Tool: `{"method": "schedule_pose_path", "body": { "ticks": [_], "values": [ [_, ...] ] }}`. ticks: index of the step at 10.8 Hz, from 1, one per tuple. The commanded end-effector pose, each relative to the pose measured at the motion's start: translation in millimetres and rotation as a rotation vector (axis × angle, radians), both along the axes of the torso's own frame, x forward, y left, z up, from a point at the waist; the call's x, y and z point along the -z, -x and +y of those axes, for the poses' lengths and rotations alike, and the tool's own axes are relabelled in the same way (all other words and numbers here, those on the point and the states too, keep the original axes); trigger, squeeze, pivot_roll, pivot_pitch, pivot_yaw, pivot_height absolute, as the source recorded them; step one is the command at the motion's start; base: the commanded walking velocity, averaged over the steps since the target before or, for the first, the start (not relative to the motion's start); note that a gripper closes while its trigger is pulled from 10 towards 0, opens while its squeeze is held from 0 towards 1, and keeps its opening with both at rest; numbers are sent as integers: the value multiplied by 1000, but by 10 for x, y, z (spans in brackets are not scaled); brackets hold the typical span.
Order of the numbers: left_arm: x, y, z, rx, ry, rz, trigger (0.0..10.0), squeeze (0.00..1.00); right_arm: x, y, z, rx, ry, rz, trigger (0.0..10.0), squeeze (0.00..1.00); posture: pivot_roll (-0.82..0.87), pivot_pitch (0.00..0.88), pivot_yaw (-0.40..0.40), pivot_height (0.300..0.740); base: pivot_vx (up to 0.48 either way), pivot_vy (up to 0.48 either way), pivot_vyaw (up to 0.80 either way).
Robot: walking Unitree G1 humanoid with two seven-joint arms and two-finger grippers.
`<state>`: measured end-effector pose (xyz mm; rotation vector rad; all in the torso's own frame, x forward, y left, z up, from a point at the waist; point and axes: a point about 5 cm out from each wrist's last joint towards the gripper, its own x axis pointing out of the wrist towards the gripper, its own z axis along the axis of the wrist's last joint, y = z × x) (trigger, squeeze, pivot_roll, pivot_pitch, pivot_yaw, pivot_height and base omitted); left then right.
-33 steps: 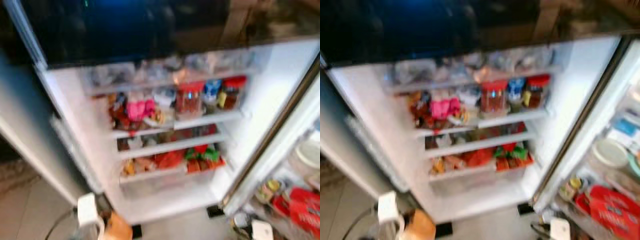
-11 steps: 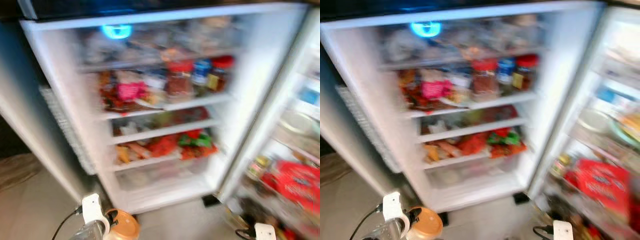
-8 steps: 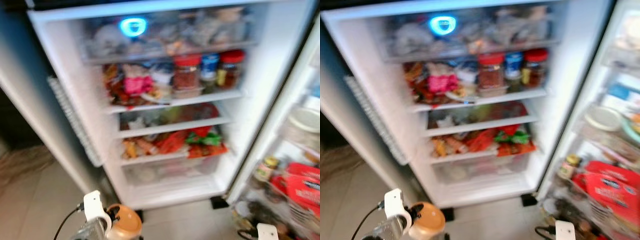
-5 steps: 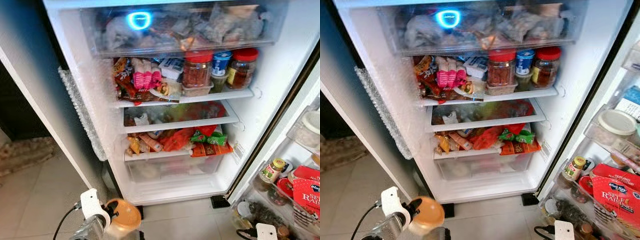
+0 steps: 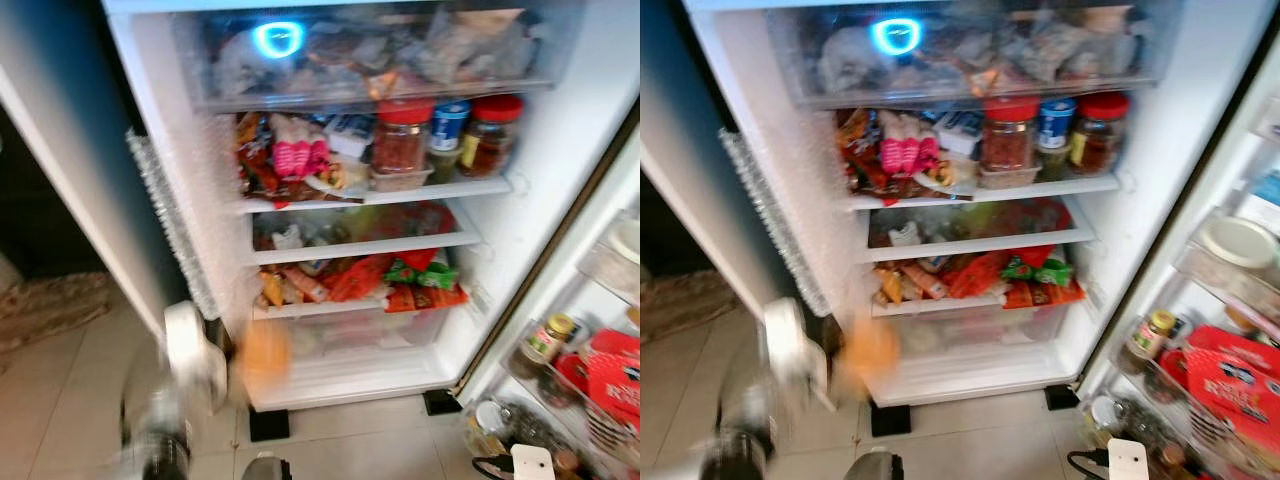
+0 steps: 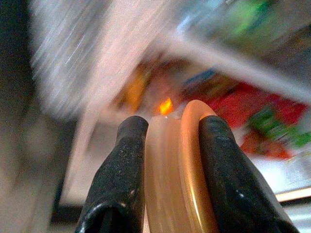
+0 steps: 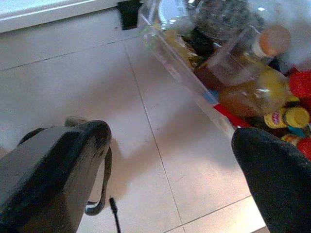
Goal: Restocking fridge
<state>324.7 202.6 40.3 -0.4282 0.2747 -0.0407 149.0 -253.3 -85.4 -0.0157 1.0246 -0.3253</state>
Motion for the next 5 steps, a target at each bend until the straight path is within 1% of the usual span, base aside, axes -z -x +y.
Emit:
{"method": "schedule_pose_path", "body": {
  "ticks": [1, 2, 3, 4, 5],
  "values": [
    [65, 50, -44, 22, 35, 7, 10000, 0, 1, 7, -2, -2, 6, 0, 10000, 0, 49, 0, 10, 652, 0, 0, 0],
    [48, 40, -82, 41, 42, -14, 10000, 0, 5, 15, 1, 5, 3, -2, 10000, 0, 43, 0, 15, 652, 0, 0, 0],
    [52, 39, -177, 56, 146, -30, 10000, 0, 11, 28, 7, 5, 1, -1, 10000, 0, 33, 0, 23, 652, 0, 0, 0],
    [67, 47, -246, 37, 322, -34, 10000, 0, 15, 36, 12, 15, -1, -7, 10000, 0, 27, 0, 26, 652, 0, 0, 0],
    [87, 66, -323, 43, 434, -36, 10000, 0, 15, 39, 12, 31, -6, -16, 10000, 0, 18, 0, 29, 652, 0, 0, 0]
  ]
}}
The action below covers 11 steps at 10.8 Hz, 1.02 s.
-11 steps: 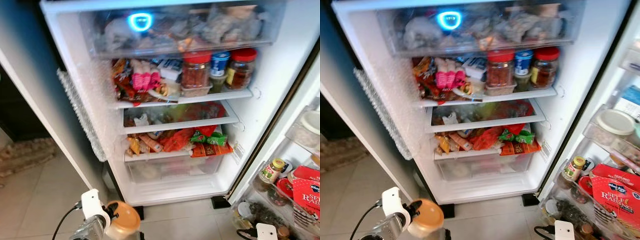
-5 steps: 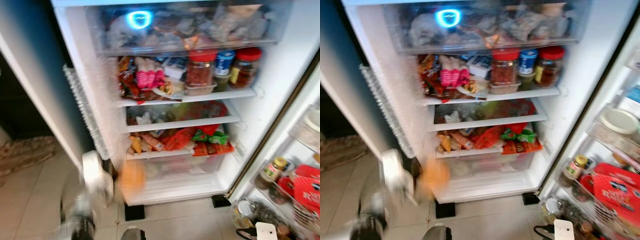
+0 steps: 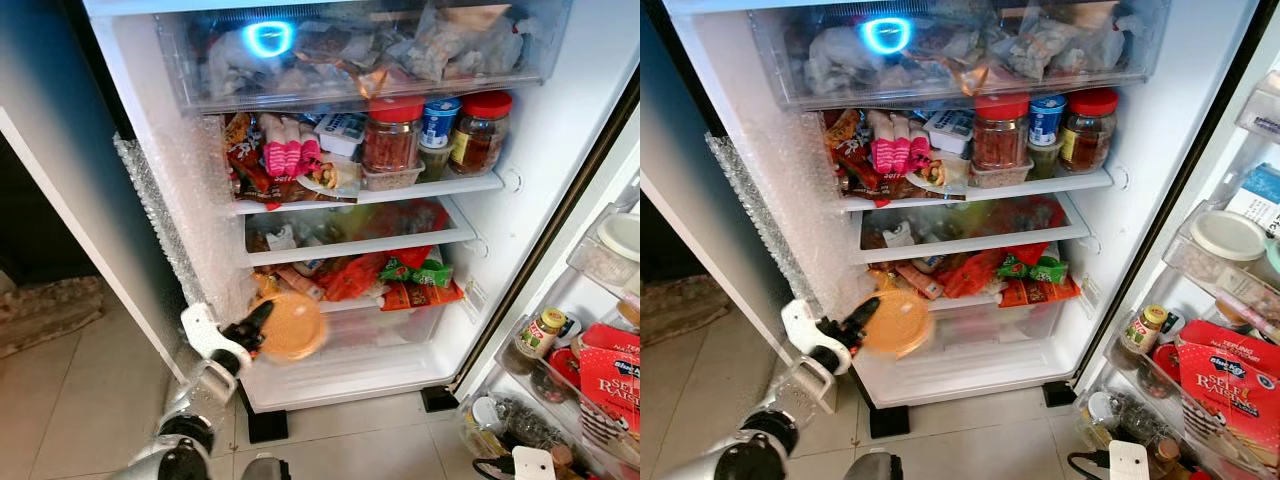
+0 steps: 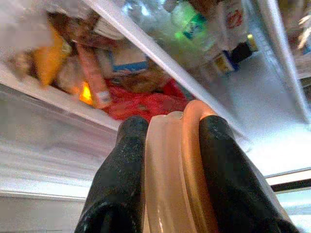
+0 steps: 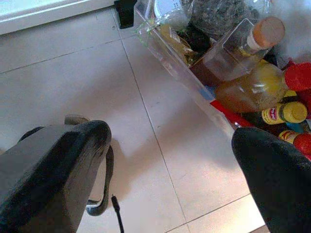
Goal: Restocking fridge
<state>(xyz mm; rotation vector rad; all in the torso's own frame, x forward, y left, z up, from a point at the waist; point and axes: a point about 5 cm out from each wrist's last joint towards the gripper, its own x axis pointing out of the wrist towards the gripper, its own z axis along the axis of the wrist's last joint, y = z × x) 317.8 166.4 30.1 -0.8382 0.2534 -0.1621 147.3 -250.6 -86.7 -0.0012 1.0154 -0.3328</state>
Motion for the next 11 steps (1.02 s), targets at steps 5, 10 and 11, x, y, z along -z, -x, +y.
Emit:
{"method": "schedule_pose_path", "body": {
  "ticks": [5, 10, 11],
  "values": [
    [-104, -39, -41, 60, 20, -76, 10000, 0, -27, -32, -35, 14, 7, -33, 10000, 0, 50, 0, 3, 652, 0, 0, 0],
    [-154, -55, -21, 78, 9, -104, 10000, 0, -33, -38, -31, 26, 6, -57, 10000, 0, 56, 0, 9, 652, 0, 0, 0],
    [-146, -50, -28, 86, 4, -99, 10000, 0, -33, -33, -31, 40, 11, -66, 10000, 0, 51, 0, 14, 652, 0, 0, 0]
  ]
}}
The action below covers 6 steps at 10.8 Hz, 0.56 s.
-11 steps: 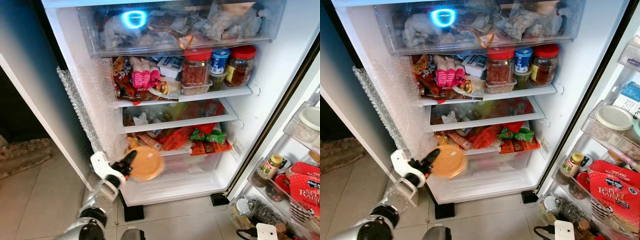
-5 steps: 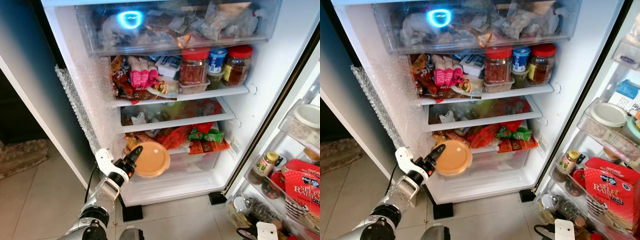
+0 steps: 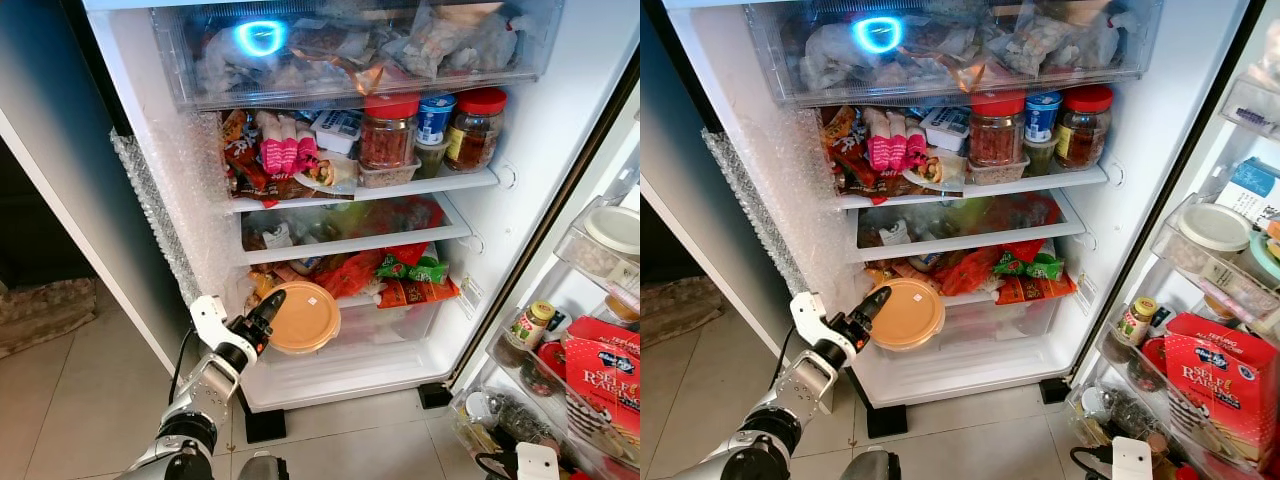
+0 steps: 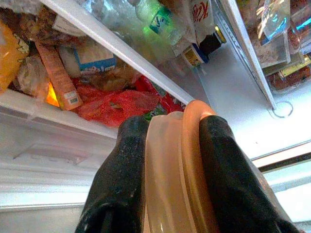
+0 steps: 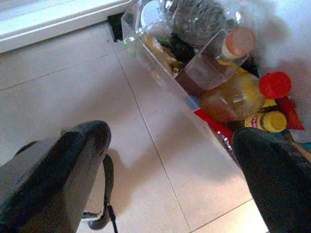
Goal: Restocking fridge
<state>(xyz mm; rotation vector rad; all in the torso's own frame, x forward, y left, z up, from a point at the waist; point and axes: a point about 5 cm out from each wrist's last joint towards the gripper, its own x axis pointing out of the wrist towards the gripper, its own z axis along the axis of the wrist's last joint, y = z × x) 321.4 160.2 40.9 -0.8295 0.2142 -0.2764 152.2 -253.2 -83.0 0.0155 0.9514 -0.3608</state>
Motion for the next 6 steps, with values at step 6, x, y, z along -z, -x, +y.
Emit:
{"method": "schedule_pose_path", "body": {
  "ticks": [6],
  "values": [
    [-60, -41, 36, 15, -32, -19, 10000, 0, -3, 18, -2, 20, 15, -29, 10000, 0, 43, 0, 20, 596, 0, 0, 0]
  ]
}}
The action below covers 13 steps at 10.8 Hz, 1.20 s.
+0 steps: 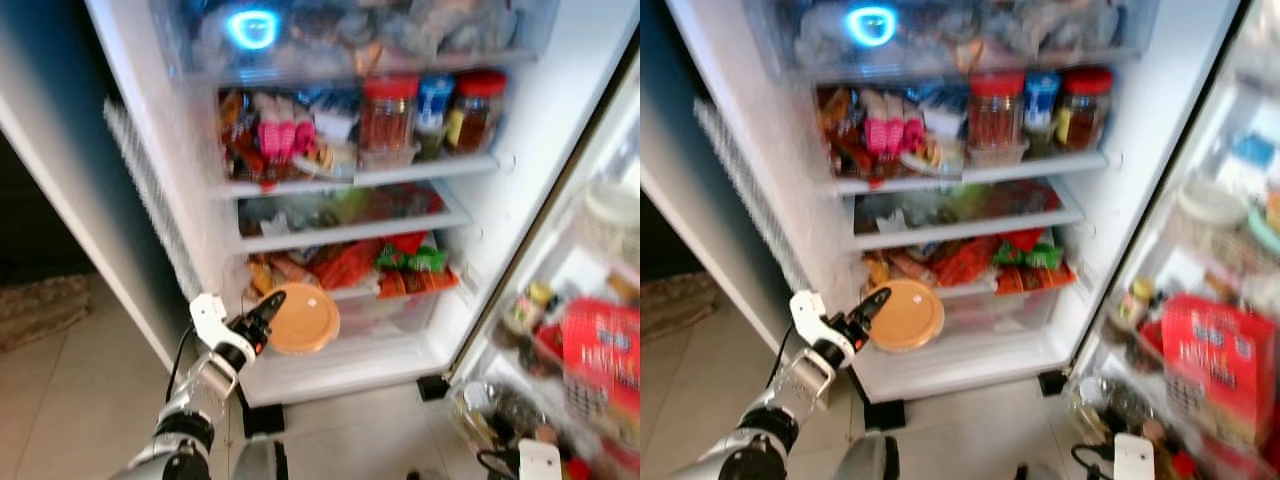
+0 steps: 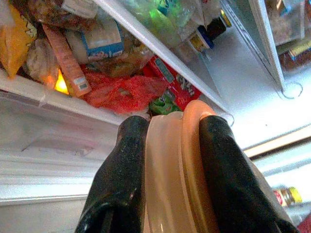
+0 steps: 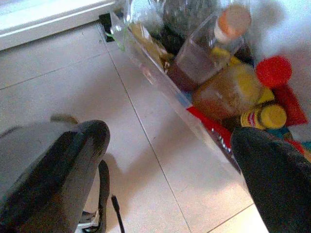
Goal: Restocking fridge
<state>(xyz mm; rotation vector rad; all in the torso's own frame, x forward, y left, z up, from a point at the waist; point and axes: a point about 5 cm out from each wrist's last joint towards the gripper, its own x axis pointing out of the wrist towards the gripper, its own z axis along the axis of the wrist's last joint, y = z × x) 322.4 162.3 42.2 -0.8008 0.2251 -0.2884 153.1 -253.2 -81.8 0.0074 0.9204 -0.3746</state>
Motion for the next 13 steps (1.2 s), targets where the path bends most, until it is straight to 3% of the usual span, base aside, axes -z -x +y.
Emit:
{"method": "schedule_pose_path", "body": {
  "ticks": [1, 4, 8, 13],
  "values": [
    [-52, -34, 15, 0, -3, -22, 10000, 0, 6, 27, -5, 23, 1, -7, 10000, 0, 43, 0, 20, 596, 0, 0, 0],
    [-94, -60, 8, 4, -12, -43, 10000, 0, -18, -1, -1, 41, -10, -68, 10000, 0, 40, 0, 19, 596, 0, 0, 0],
    [-197, -122, -22, 22, -11, -87, 10000, 0, -20, -15, 9, 26, -37, -76, 10000, 0, 44, 0, 13, 596, 0, 0, 0],
    [-334, -190, -73, 62, -13, -150, 10000, 0, -50, -45, -5, 33, -28, -120, 10000, 0, 48, 0, 5, 596, 256, 0, 0]
  ]
}}
